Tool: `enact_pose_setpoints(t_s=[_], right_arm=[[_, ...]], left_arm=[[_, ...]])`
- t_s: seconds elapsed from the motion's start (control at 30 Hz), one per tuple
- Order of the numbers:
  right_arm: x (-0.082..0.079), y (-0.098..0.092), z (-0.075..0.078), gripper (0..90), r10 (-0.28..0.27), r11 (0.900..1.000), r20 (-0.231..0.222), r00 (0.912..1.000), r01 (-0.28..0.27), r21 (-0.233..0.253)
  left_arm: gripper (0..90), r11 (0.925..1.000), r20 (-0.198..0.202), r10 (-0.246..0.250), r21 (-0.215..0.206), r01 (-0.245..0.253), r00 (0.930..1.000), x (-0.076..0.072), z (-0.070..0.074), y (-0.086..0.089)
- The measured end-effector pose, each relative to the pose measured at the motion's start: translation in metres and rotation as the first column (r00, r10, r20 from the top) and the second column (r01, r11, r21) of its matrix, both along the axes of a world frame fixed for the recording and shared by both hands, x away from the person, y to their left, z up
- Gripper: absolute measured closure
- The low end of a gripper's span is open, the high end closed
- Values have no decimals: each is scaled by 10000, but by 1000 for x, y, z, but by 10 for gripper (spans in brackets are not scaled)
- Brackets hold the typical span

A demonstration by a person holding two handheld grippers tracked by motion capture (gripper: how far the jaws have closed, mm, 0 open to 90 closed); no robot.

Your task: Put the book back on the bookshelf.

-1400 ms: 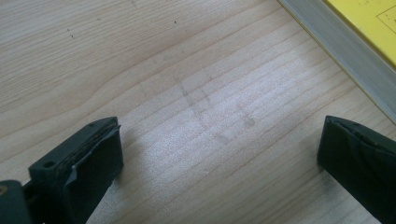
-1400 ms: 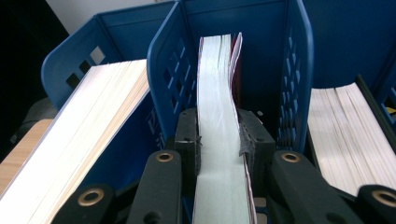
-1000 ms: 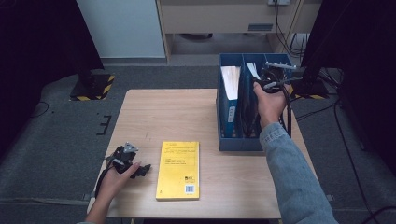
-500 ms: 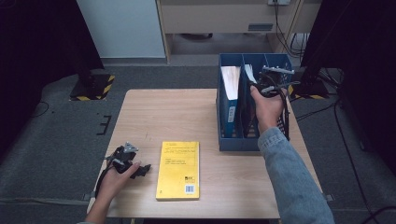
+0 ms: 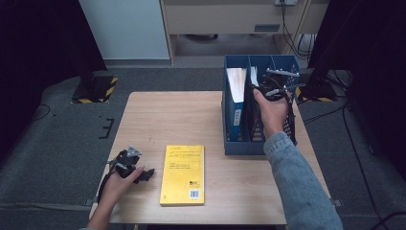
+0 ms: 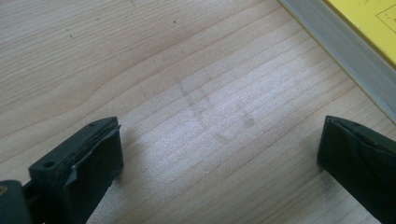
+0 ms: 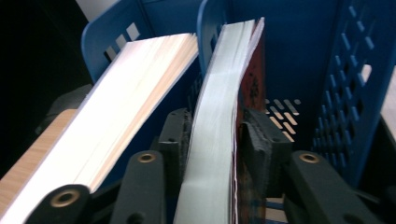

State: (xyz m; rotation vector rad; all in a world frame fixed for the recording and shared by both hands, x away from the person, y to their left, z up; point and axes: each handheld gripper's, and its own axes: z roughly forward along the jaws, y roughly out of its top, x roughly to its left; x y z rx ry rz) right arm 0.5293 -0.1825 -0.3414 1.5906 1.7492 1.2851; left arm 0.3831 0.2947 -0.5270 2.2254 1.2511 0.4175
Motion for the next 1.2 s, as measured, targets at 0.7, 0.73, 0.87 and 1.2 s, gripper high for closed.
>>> enact_pose_setpoints(t_s=[0.7, 0.73, 0.87, 1.2], right_arm=[[-7, -9, 2, 509, 471, 9973, -55, 9989, -467, 560], [-8, -9, 2, 490, 480, 9976, -54, 9988, -477, 504], [-12, -10, 5, 418, 556, 9980, -137, 9984, -551, 293], [-29, -16, 8, 265, 1032, 9945, -182, 9945, -1035, -169]], left_arm=[[0, 10000, -5, -5, 3, 5, 10000, 0, 0, 0], [0, 10000, -4, -2, 1, 2, 10000, 0, 0, 0], [0, 10000, -9, -4, 3, 4, 10000, 0, 0, 0], [0, 10000, -10, -9, 5, 9, 10000, 0, 0, 0]])
